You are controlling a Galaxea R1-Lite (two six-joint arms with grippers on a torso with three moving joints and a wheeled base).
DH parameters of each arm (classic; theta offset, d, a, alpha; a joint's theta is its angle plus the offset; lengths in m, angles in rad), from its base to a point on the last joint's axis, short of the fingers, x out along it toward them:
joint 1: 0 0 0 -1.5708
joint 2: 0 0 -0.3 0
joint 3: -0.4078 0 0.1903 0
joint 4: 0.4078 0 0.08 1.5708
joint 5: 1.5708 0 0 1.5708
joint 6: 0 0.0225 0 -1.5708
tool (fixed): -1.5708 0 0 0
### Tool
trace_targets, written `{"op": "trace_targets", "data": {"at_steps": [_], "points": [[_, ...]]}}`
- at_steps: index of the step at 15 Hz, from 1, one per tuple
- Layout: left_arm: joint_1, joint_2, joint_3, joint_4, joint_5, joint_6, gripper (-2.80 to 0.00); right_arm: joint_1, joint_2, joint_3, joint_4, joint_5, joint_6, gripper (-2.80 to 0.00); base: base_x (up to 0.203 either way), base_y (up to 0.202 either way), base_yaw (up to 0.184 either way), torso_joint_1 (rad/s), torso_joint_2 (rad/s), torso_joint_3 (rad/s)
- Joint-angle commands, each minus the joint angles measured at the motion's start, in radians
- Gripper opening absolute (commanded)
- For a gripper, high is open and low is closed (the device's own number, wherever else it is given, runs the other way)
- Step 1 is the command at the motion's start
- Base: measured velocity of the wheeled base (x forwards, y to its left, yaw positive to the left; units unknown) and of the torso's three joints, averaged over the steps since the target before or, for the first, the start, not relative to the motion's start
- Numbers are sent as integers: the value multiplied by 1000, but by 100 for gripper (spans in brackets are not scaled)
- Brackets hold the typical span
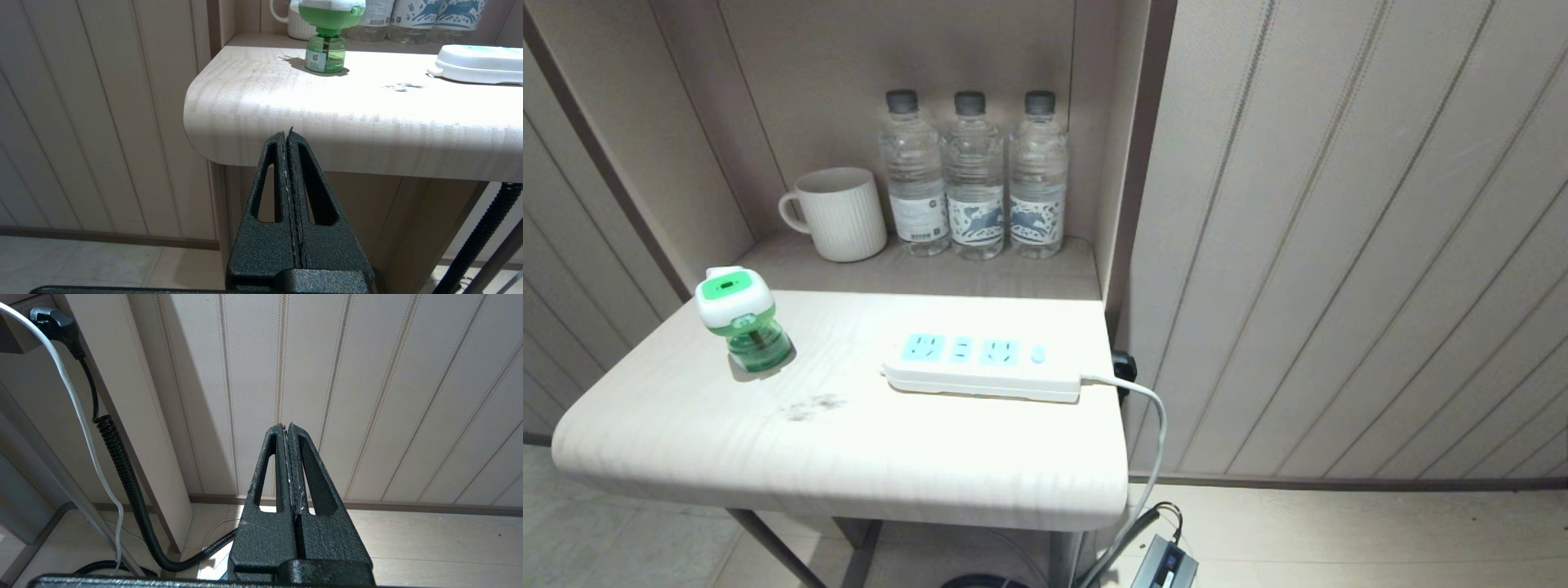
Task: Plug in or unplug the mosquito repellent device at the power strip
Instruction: Pick up the mosquito repellent liquid
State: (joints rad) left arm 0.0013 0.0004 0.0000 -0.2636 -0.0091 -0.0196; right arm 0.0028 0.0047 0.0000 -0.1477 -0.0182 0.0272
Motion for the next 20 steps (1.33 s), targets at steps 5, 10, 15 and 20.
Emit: {"op": "trace_targets", "data": {"at_steps": [5, 10, 15, 20], "points": [[2, 0, 0, 0, 1, 8, -280, 0, 1, 0, -1, 0, 0, -280, 0, 0, 0, 0, 0, 0], [3, 119, -150, 19, 78, 121, -280, 0, 0, 0, 0, 0, 0, -280, 0, 0, 0, 0, 0, 0], [58, 569, -538, 29, 124, -45, -280, 0, 0, 0, -1, 0, 0, -280, 0, 0, 0, 0, 0, 0], [-180, 897, -712, 52, 329, -220, 0, 0, 0, 0, -1, 1, 0, -280, 0, 0, 0, 0, 0, 0]]}}
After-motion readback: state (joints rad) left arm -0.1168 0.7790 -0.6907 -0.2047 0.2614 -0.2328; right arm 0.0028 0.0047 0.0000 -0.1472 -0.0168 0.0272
